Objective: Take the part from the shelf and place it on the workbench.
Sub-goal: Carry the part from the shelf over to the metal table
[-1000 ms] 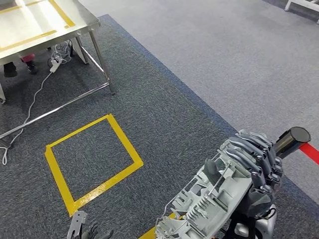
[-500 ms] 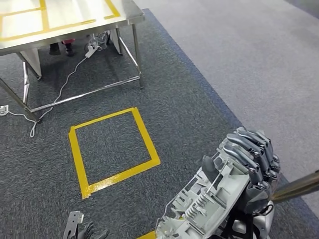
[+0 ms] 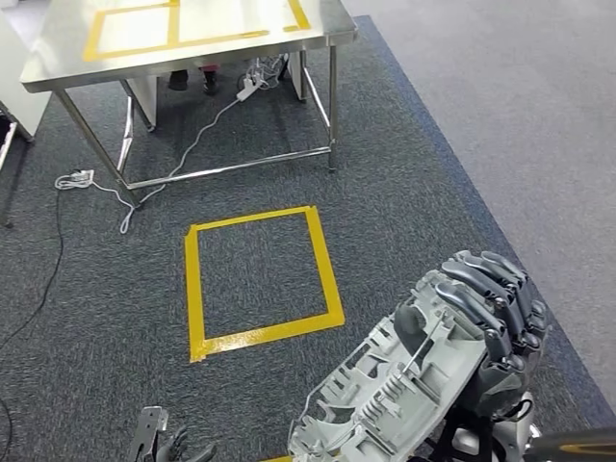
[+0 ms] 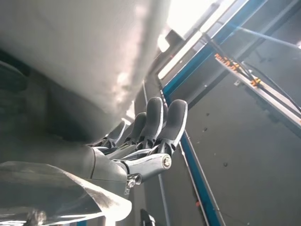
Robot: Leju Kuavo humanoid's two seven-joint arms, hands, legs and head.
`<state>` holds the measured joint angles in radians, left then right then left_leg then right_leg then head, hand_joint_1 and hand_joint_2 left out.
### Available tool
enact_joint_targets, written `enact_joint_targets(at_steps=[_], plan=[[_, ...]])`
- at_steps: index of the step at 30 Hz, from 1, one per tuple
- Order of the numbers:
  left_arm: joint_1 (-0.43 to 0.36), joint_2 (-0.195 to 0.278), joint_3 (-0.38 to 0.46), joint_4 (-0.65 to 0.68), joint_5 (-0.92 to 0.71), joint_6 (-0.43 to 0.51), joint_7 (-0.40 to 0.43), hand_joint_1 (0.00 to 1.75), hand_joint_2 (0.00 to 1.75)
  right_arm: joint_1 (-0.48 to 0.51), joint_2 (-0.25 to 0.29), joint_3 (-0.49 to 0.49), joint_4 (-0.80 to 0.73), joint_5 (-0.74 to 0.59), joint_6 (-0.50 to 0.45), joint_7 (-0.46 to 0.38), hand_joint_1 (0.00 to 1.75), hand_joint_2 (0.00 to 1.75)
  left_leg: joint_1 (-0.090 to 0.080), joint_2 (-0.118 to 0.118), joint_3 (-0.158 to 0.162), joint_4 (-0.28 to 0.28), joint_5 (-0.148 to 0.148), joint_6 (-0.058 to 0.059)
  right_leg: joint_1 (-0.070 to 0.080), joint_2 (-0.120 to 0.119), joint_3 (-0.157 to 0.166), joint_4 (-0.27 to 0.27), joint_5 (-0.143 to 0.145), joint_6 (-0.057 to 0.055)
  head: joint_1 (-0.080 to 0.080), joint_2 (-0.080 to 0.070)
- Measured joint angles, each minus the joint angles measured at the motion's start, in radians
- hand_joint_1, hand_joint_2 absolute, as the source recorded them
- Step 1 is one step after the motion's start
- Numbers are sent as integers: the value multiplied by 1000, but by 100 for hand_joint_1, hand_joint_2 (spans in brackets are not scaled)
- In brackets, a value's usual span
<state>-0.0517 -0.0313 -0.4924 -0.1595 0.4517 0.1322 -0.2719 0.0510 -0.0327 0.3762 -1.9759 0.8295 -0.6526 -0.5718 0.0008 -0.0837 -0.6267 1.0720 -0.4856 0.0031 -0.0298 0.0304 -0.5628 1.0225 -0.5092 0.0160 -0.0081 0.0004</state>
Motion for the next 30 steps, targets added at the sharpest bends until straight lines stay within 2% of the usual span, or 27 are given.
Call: enact_joint_targets(at_steps=[2, 3, 4, 5, 6, 8, 9, 10, 12, 14, 23, 25, 27, 29, 30], plan=[[-5, -2, 0, 0, 0, 0, 0, 0, 175, 3, 0, -2, 0, 1, 0, -1, 79, 175, 1, 56, -54, 115, -55, -9, 3, -28, 7, -1, -5, -10, -7, 0], [-6, -3, 0, 0, 0, 0, 0, 0, 175, 4, 0, -2, 0, 1, 0, -1, 79, 175, 3, 67, -88, 181, -80, -12, 4, -42, 10, -1, -8, -13, -7, 0], [-6, -4, -1, 0, 0, 0, 0, 0, 175, 4, 0, -3, 0, 1, 0, -1, 79, 175, 5, 72, -112, 228, -92, -13, 5, -51, 12, -1, -11, -14, -7, 0], [-5, -4, -1, 0, 0, 0, 0, 0, 175, 5, 0, -4, 0, 1, 0, -1, 79, 175, 6, 73, -120, 242, -86, -13, 6, -58, 14, -1, -13, -14, -7, 0], [-4, -4, -1, 0, 0, 0, 0, 0, 175, 5, 0, -4, 0, 0, 0, -1, 79, 175, 7, 74, -108, 216, -61, -11, 6, -64, 17, -1, -16, -13, -8, 0], [-3, -2, -1, 0, 0, 0, 0, 0, 175, 5, 0, -4, 0, -6, 0, 0, 79, 175, 4, 78, -45, 92, 7, -1, 7, -71, 26, -1, -22, -10, -7, 0], [-3, -1, -1, 0, 0, 0, 0, 0, 175, 4, 0, -4, 0, -10, 0, 2, 79, 175, 1, 82, -16, 33, 29, 5, 9, -73, 28, -1, -25, -7, -7, 0], [-4, -1, -1, 0, 0, 0, 0, 0, 175, 4, 0, -4, 0, -13, 0, 5, 79, 175, -2, 86, 4, -8, 35, 10, 10, -74, 28, -1, -27, -2, -7, 0], [-4, -2, -1, 0, 4, 0, 0, 0, 175, 5, 0, -4, 0, -16, 0, 11, 79, 175, -4, 88, 14, -34, 27, 5, 13, -75, 25, 1, -31, 2, -7, 0], [-2, -4, -1, 0, 8, 0, 0, 0, 175, 6, 0, -4, 0, -20, 0, 17, 79, 175, -3, 87, 14, -38, 23, -1, 13, -75, 26, -2, -31, 3, -6, 0], [-3, -7, 0, 0, 9, -1, 3, 0, 175, 6, -1, -4, 0, -28, 0, 21, 79, 175, -7, 87, 14, -35, 18, 10, 10, -74, 35, -21, -23, 18, -6, 0], [-2, -6, 0, 0, 10, -2, 5, 0, 175, 7, -1, -4, 0, -28, 0, 21, 79, 175, -10, 86, 13, -35, 13, 23, 7, -75, 38, -23, -19, 29, -7, 0], [-2, -5, -1, 0, 10, -3, 7, 0, 175, 8, -1, -4, 0, -28, 0, 22, 79, 175, -11, 84, 24, -51, 6, 45, 4, -76, 42, -16, -8, 46, -7, 0], [-2, -7, -1, 0, 9, -4, 9, 0, 175, 8, -2, -4, 0, -29, 0, 24, 79, 175, -7, 80, 52, -74, 6, 62, 2, -63, 35, 14, -19, 51, -4, 0], [-3, -7, -1, 0, 9, -4, 9, 0, 175, 7, -3, -4, 0, -30, 0, 24, 79, 175, -5, 77, 64, -80, 9, 66, 2, -52, 17, 51, -42, 49, -1, 0]])
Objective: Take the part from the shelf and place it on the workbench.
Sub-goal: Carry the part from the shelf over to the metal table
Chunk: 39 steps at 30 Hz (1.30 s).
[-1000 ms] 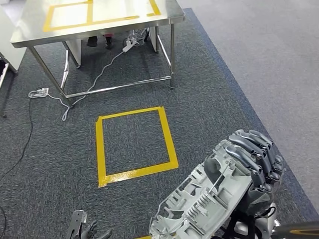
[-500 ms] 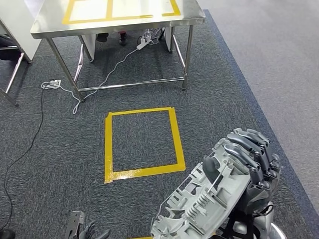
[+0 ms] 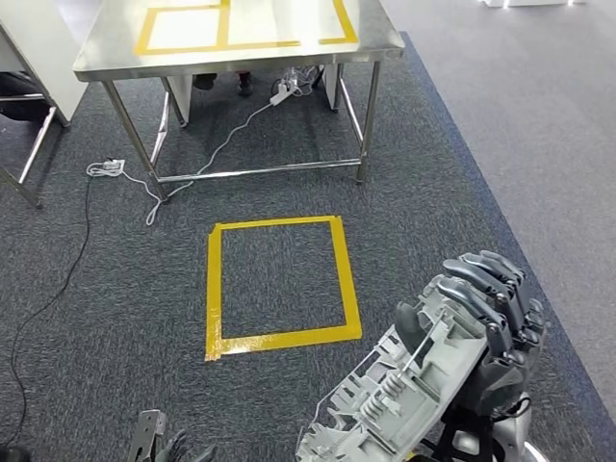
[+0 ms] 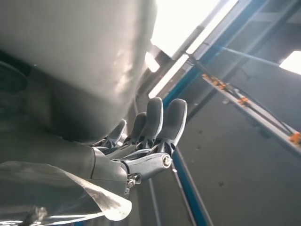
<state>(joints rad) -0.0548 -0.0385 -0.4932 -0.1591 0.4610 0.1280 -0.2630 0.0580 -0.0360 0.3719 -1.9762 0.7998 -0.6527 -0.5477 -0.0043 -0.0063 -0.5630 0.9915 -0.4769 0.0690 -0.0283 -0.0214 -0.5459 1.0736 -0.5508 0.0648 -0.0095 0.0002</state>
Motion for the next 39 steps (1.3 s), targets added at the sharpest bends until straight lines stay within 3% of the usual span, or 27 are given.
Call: enact_joint_targets(at_steps=[3, 4, 5, 7, 8, 10, 12, 14, 16, 17, 19, 20, 21, 22, 23, 25, 26, 29, 31, 33, 34, 35, 36, 38, 39], plan=[[-1, -1, 0, 0, 0, -1, 1, 0, 175, 7, -4, 1, 0, -1, 0, 0, 79, 175, 2, -4, 8, -3, -3, 0, -2, 20, -100, 167, -76, 2, 5, 0], [0, -2, 0, 0, 0, -1, 1, 0, 175, 11, -5, 1, 0, -1, 0, 0, 79, 175, 3, -6, 11, -2, -6, -5, -3, 20, -122, 191, -77, 5, 5, 0], [1, -3, 0, 0, 0, -1, 1, 0, 175, 13, -7, 1, 0, -1, 0, 0, 79, 175, 7, -8, 16, -1, -10, -12, -6, 20, -125, 178, -55, 9, 5, 0], [1, -5, 0, 0, 0, -1, 1, 0, 175, 15, -8, 1, 0, -2, 0, 0, 79, 175, 16, -13, 32, 5, -24, -32, -13, 22, -85, 68, 25, 19, 5, 0], [0, -4, 0, 0, 0, -1, 1, 0, 175, 16, -9, 1, 0, -3, 0, 0, 79, 175, 19, -16, 38, 11, -32, -42, -15, 28, -63, 12, 46, 23, 8, 0], [-1, -3, 0, 0, 0, -1, 2, 0, 175, 19, -11, 1, 1, -3, 0, -1, 79, 175, 20, -19, 35, 24, -44, -58, -13, 37, -40, -36, 43, 8, 14, 0], [-1, -2, -1, 1, 0, -1, 2, 0, 175, 25, -11, 0, 1, -3, 0, -2, 79, 175, 18, -21, 30, 30, -52, -68, -11, 38, -37, -32, 32, -21, 14, 0], [-1, -2, -2, 1, 0, -1, 2, 0, 175, 28, -12, -1, 0, -3, 0, -1, 79, 175, 20, -15, 13, 67, -47, -78, -12, 34, -23, -35, 30, -34, 11, 0], [-3, -2, -2, 1, -1, -1, 2, 0, 175, 28, -12, -2, -1, -3, 0, -2, 79, 175, 21, -4, -53, 176, -51, -85, -12, 28, 0, -44, 21, -42, 9, 0], [-3, -3, -3, 1, -1, -1, 2, 0, 175, 28, -12, -2, -1, -2, 0, -2, 79, 175, 21, -2, -98, 240, -69, -87, -10, 26, 11, -47, 13, -44, 8, 0], [-1, -3, -3, 1, -2, -1, 2, 0, 175, 28, -12, -3, -1, -1, 0, -2, 79, 175, 19, -1, -167, 316, -116, -83, -5, 26, 36, -50, -7, -46, 8, 0], [-1, -3, -4, 1, -2, -1, 2, 0, 175, 28, -12, -3, -1, -1, 0, -2, 79, 175, 17, -1, -183, 313, -123, -76, -2, 27, 52, -50, -19, -48, 7, 0], [0, -3, -4, 1, -2, -1, 2, 0, 175, 28, -12, -3, -1, -1, 0, -2, 79, 175, 13, -1, -185, 282, -107, -67, 1, 27, 70, -51, -31, -50, 7, 0], [0, -2, -4, 1, -2, -1, 2, 0, 175, 28, -12, -3, -1, -1, 0, -2, 79, 175, 6, -1, -180, 230, -64, -53, 5, 27, 89, -52, -44, -52, 8, 0], [1, -1, -4, 1, -2, -1, 2, 0, 175, 28, -12, -3, 0, -1, 0, -1, 79, 175, -3, -3, -174, 172, 0, -37, 8, 28, 104, -53, -56, -52, 9, 0], [7, 3, -5, 3, -2, -2, 2, 0, 175, 29, -12, -3, 1, 0, 0, 0, 79, 175, -19, -7, -167, 103, 84, -13, 11, 32, 122, -55, -77, -46, 13, 0], [10, 5, -6, 4, -2, -1, 3, 0, 175, 29, -12, -2, 2, 0, 0, 1, 79, 175, -23, -9, -167, 95, 97, -10, 11, 34, 125, -59, -86, -41, 14, 0], [7, 4, -7, 5, -2, 0, 3, 0, 175, 25, -13, -3, -1, 2, 0, 3, 79, 175, -19, -9, -151, 79, 83, -12, 11, 31, 130, -65, -109, -27, 15, 0], [-1, 3, -6, 5, -2, 1, 2, 0, 175, 20, -14, -3, -4, 3, 0, 3, 79, 175, -13, -10, -133, 61, 75, -8, 12, 29, 89, 8, -143, -21, 16, 0], [-3, 0, -7, 5, -2, 1, 2, 0, 175, 20, -15, -2, -5, 3, 0, 3, 79, 175, -13, -10, -119, 56, 61, -4, 13, 29, -3, 140, -183, -19, 17, 0], [-2, -1, -7, 5, -2, 1, 2, 0, 175, 22, -16, -2, -5, 3, 0, 3, 79, 175, -14, -10, -111, 56, 54, -4, 13, 29, -47, 189, -186, -17, 17, 0], [0, -2, -7, 5, -2, 0, 2, 0, 175, 24, -17, -2, -5, 4, 0, 3, 79, 175, -14, -11, -102, 56, 46, -5, 13, 29, -76, 205, -165, -16, 17, 0], [2, -2, -7, 5, -2, 0, 2, 0, 175, 24, -17, -2, -5, 4, 0, 3, 79, 175, -13, -12, -91, 56, 37, -6, 13, 29, -87, 184, -122, -15, 17, 0], [3, -2, -7, 5, -3, 0, 2, 0, 175, 25, -18, -2, -5, 4, 0, 3, 79, 175, -14, -14, -69, 57, 21, -12, 12, 29, -75, 79, -14, -17, 17, 0], [3, -2, -7, 5, -3, 0, 3, 0, 175, 26, -19, -2, -5, 5, 0, 3, 79, 175, -15, -16, -63, 59, 15, -16, 12, 30, -60, 27, 19, -19, 17, 0]])
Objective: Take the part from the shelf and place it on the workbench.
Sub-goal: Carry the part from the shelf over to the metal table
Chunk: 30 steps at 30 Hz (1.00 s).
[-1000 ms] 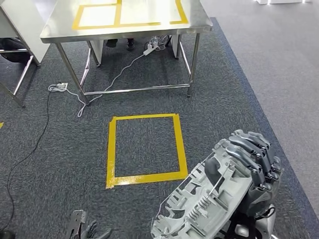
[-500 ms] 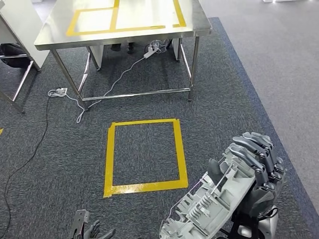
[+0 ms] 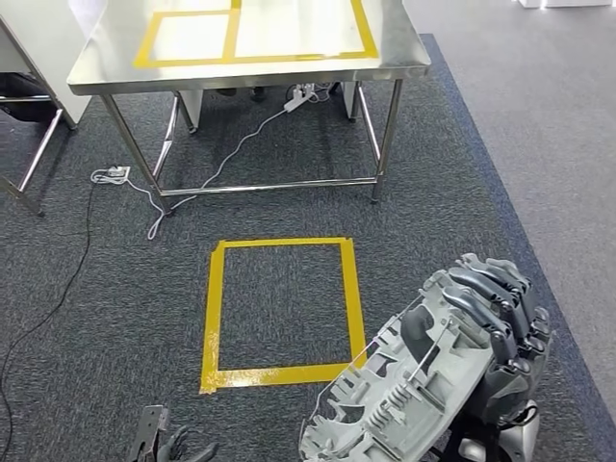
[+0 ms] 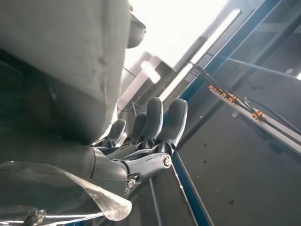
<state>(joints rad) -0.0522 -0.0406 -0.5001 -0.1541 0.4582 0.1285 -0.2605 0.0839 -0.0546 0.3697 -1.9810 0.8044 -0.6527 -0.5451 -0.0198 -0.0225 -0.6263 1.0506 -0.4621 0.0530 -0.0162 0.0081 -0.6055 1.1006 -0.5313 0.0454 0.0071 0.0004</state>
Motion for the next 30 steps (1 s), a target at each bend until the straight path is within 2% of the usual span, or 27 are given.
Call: enact_joint_targets(at_steps=[1, 3, 6, 8, 10, 11, 12, 14, 15, 16, 17, 20, 21, 22, 24, 25, 26, 27, 28, 30], plan=[[0, 0, 0, 0, 0, 0, 0, 0, 175, 1, 0, 0, 0, 0, 0, 0, 79, 175, -1, -1, 2, 1, -3, -5, 1, 1, 10, -32, 16, -6, -2, 0], [-1, 0, 0, 0, 0, -1, 2, 0, 175, 4, 0, 0, -1, 1, 0, 0, 79, 175, -1, -3, 0, 2, -5, -13, 5, 3, 20, -52, 15, -18, -5, 0], [-3, 1, -1, 0, 0, -1, 2, 0, 175, 5, 0, -2, -1, 1, 0, -1, 79, 175, 0, 3, -9, 26, -22, -29, -4, 0, 37, -65, 14, -32, -11, 0], [-4, 0, -3, 0, 0, -1, 2, 0, 175, 5, 0, -2, -1, 1, 0, -1, 79, 175, 7, 9, -53, 122, -63, -44, -8, -5, 54, -72, 8, -40, -16, 0], [-4, 0, -6, 0, 0, -1, 2, 0, 175, 6, 0, -3, -1, 1, 0, -2, 79, 175, 19, 10, -117, 240, -95, -54, -9, -8, 68, -73, -2, -44, -16, 0], [-4, 0, -7, 0, 0, -1, 2, 0, 175, 6, 0, -3, -1, 1, 0, -2, 79, 175, 23, 11, -135, 264, -89, -57, -10, -8, 75, -73, -8, -43, -16, 0], [-4, -1, -8, 0, 0, -1, 2, 0, 175, 6, 0, -3, -1, 1, 0, -2, 79, 175, 27, 11, -135, 251, -64, -59, -11, -7, 83, -73, -15, -40, -16, 0], [-4, 0, -9, 0, 0, -1, 2, 0, 175, 6, 0, -3, -2, 1, 0, -3, 79, 175, 29, 12, -89, 140, 12, -57, -14, -6, 103, -75, -31, -32, -16, 0], [-5, 0, -9, 0, 0, -1, 2, 0, 175, 6, 0, -3, -2, 1, 0, -4, 79, 175, 26, 13, -62, 84, 35, -54, -14, -6, 110, -77, -40, -27, -17, 0], [-6, 0, -10, 0, -1, -1, 2, 0, 175, 6, 0, -3, -4, 1, 0, -4, 79, 175, 23, 15, -38, 40, 38, -49, -14, -6, 114, -81, -46, -20, -18, 0], [-7, 0, -12, 0, -1, -1, 3, 0, 175, 6, 0, -4, -5, 1, 0, -5, 79, 175, 20, 16, -25, 19, 28, -45, -14, -7, 119, -86, -49, -14, -18, 0], [-5, -1, -16, 0, -2, -1, 3, 0, 175, 7, 0, -4, -10, 1, 0, -5, 79, 175, 19, 16, 2, -12, 6, -27, -14, -10, 140, -86, -44, 5, -18, 0], [-5, 0, -16, 0, -2, -1, 3, 0, 175, 6, 0, -4, -11, 0, 0, -6, 79, 175, 20, 15, 14, -19, 2, -19, -14, -11, 133, -64, -47, 8, -18, 0], [-4, 0, -16, 0, -3, -1, 3, 0, 175, 5, 0, -5, -12, 0, 0, -6, 79, 175, 20, 14, 27, -23, -3, -12, -14, -11, 110, -24, -57, 9, -15, 0], [-5, -1, -16, 0, -5, -1, 4, 0, 175, 8, 0, -6, -12, -1, 0, -6, 79, 175, 17, 14, 43, -24, -19, -2, -12, -10, 29, 93, -96, 10, -11, 0], [-4, -2, -16, 0, -6, -2, 4, 0, 175, 10, -1, -6, -12, -1, 0, -6, 79, 175, 14, 13, 52, -24, -28, 0, -11, -10, -15, 143, -114, 11, -9, 0], [-3, -4, -17, 0, -6, -2, 4, 0, 175, 12, -1, -7, -12, -1, 0, -6, 79, 175, 11, 13, 64, -24, -39, 1, -9, -10, -48, 167, -122, 11, -8, 0], [-2, -4, -17, 0, -7, -2, 4, 0, 175, 13, -1, -8, -12, -2, 0, -6, 79, 175, 9, 12, 79, -24, -50, 1, -7, -10, -66, 160, -111, 10, -7, 0], [-1, -5, -17, 0, -7, -2, 4, 0, 175, 14, -1, -8, -12, -2, 0, -6, 79, 175, 8, 11, 97, -24, -63, 1, -5, -10, -70, 123, -80, 6, -6, 0], [-1, -6, -17, 0, -7, -2, 4, 0, 175, 18, -2, -10, -11, -2, 0, -6, 79, 175, 6, 9, 132, -24, -90, -2, 1, -10, -60, 18, 18, -4, -8, 0]])
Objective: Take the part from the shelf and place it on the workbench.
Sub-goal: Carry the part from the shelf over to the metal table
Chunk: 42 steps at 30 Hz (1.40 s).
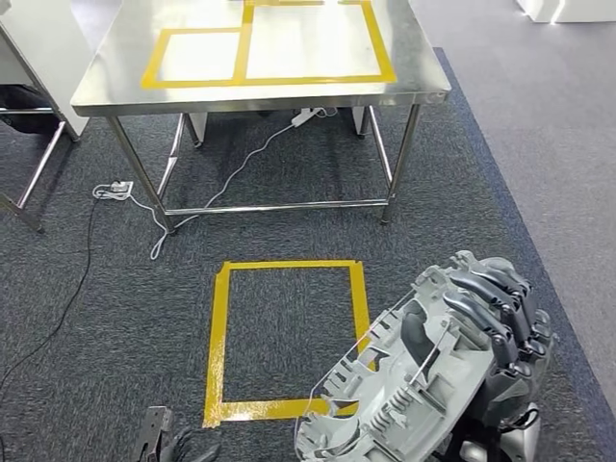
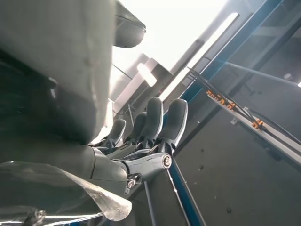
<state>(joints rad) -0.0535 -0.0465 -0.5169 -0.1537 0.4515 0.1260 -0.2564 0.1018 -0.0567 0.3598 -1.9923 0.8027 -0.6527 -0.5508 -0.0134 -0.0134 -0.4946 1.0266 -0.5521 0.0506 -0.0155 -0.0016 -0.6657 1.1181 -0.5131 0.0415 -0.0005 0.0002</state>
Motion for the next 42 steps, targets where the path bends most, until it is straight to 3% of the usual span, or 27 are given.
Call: enact_joint_targets(at_steps=[2, 4, 6, 8, 10, 12, 13, 14, 16, 17, 18, 21, 23, 25, 26, 27, 28, 30, 31, 32, 34, 37, 38, 40, 42], plan=[[0, -1, 0, 1, 0, 0, 0, 0, 175, 4, -1, -2, 0, 0, 0, 0, 79, 175, 0, 0, 16, -1, -21, -9, 8, 0, 13, -57, 52, -12, -3, 0], [-1, -2, 0, 1, -1, 0, 1, 0, 175, 6, -2, -3, -1, 0, 0, -1, 79, 175, 0, 0, 22, 1, -28, -19, 10, 2, 26, -66, 46, -25, -5, 0], [-4, -1, -1, 1, -1, 0, 1, 0, 175, 7, -2, -4, -3, 1, 0, -1, 79, 175, 1, 1, 6, 44, -20, -29, 5, 3, 47, -77, 38, -34, -5, 0], [-6, -1, -1, 1, -1, 0, 1, 0, 175, 7, -2, -5, -4, 1, 0, -1, 79, 175, 6, 3, -63, 152, -26, -45, -2, 1, 79, -91, 23, -39, -6, 0], [-4, -1, -1, 1, -2, 0, 1, 0, 175, 6, -2, -6, -4, 1, 0, -2, 79, 175, 15, 4, -148, 257, -73, -59, -7, 2, 110, -98, 3, -39, -6, 0], [-3, -1, -2, 1, -3, 0, 1, 0, 175, 7, -2, -7, -4, 1, 0, -1, 79, 175, 21, 4, -199, 276, -110, -66, -14, 5, 146, -100, -23, -33, -7, 0], [-3, -1, -2, 1, -3, 0, 1, 0, 175, 7, -2, -7, -4, 1, 0, -1, 79, 175, 23, 5, -208, 248, -98, -67, -18, 7, 166, -100, -38, -28, -7, 0], [-2, 0, -3, 1, -4, 0, 1, 0, 175, 7, -2, -8, -4, 0, 0, -1, 79, 175, 25, 6, -209, 201, -58, -68, -22, 8, 187, -100, -54, -23, -7, 0], [2, 1, -4, 2, -4, 0, 1, 0, 175, 7, -2, -8, -3, -3, 0, 0, 79, 175, 25, 12, -211, 96, 74, -64, -24, 10, 220, -99, -84, -10, -9, 0], [5, 2, -5, 3, -4, 0, 2, 0, 175, 7, -2, -9, -3, -6, 0, 2, 79, 175, 23, 14, -210, 66, 122, -60, -23, 11, 228, -101, -96, -3, -9, 0], [7, 2, -6, 3, -5, 0, 3, 0, 175, 6, -2, -10, -3, -9, 0, 3, 79, 175, 21, 14, -211, 54, 147, -54, -23, 12, 233, -105, -106, 4, -8, 0], [2, 2, -7, 3, -5, 0, 4, 0, 175, 2, -3, -16, -8, -15, 0, 8, 79, 175, 21, 9, -190, 45, 133, -33, -26, 10, 254, -125, -125, 23, -4, 0], [-3, 4, -7, 3, -5, 0, 3, 0, 175, 1, -3, -22, -11, -18, 0, 9, 79, 175, 23, 8, -167, 28, 123, -18, -23, 7, 222, -57, -157, 26, 2, 0], [-5, 4, -7, 3, -5, -1, 3, 0, 175, 2, -3, -26, -12, -20, 0, 11, 79, 175, 21, 8, -150, 22, 109, -9, -17, 7, 123, 87, -197, 22, 7, 0], [-5, 4, -7, 3, -6, -1, 3, 0, 175, 4, -4, -28, -12, -20, 0, 11, 79, 175, 19, 7, -142, 22, 101, -7, -14, 7, 74, 143, -200, 19, 7, 0], [-3, 3, -7, 3, -6, -1, 3, 0, 175, 5, -4, -30, -12, -21, 0, 12, 79, 175, 17, 6, -131, 22, 91, -5, -11, 7, 37, 167, -181, 16, 8, 0], [-2, 4, -7, 3, -6, -1, 3, 0, 175, 5, -5, -32, -12, -21, 0, 13, 79, 175, 14, 4, -118, 22, 82, -5, -8, 7, 20, 152, -140, 12, 8, 0], [-1, 3, -7, 3, -6, -1, 3, 0, 175, 6, -6, -35, -12, -22, 0, 14, 79, 175, 11, 0, -91, 21, 62, -6, -2, 7, 27, 48, -28, -2, 7, 0], [-2, 3, -7, 3, -6, -1, 3, 0, 175, 6, -6, -36, -12, -22, 0, 15, 79, 175, 8, -2, -82, 22, 53, -9, 2, 7, 40, -2, 12, -9, 6, 0], [-3, 3, -7, 3, -6, -1, 3, 0, 175, 6, -6, -38, -12, -22, 0, 16, 79, 175, 6, -3, -77, 22, 47, -12, 4, 7, 53, -41, 29, -15, 6, 0], [-5, 2, -8, 3, -6, -1, 4, 0, 175, 6, -7, -40, -12, -22, 0, 17, 79, 175, 4, -4, -74, 19, 42, -20, 7, 9, 68, -72, 23, -20, 6, 0], [-7, 3, -9, 3, -7, -1, 4, 0, 175, 5, -7, -43, -12, -22, 0, 18, 79, 175, 4, -1, -77, 34, 26, -35, -2, 10, 91, -96, 16, -27, 8, 0], [-8, 4, -9, 3, -8, -1, 4, 0, 175, 5, -7, -45, -12, -22, 0, 18, 79, 175, 5, 0, -94, 72, 9, -41, -6, 8, 102, -101, 13, -30, 7, 0], [-8, 4, -12, 3, -9, -1, 4, 0, 175, 5, -7, -48, -12, -22, 0, 18, 79, 175, 12, 1, -162, 198, -33, -52, -7, 4, 119, -104, 4, -34, 5, 0], [-6, 4, -16, 3, -9, -1, 4, 0, 175, 6, -7, -50, -12, -23, 0, 18, 79, 175, 20, 2, -224, 286, -38, -59, -8, 4, 135, -104, -9, -33, 5, 0]])
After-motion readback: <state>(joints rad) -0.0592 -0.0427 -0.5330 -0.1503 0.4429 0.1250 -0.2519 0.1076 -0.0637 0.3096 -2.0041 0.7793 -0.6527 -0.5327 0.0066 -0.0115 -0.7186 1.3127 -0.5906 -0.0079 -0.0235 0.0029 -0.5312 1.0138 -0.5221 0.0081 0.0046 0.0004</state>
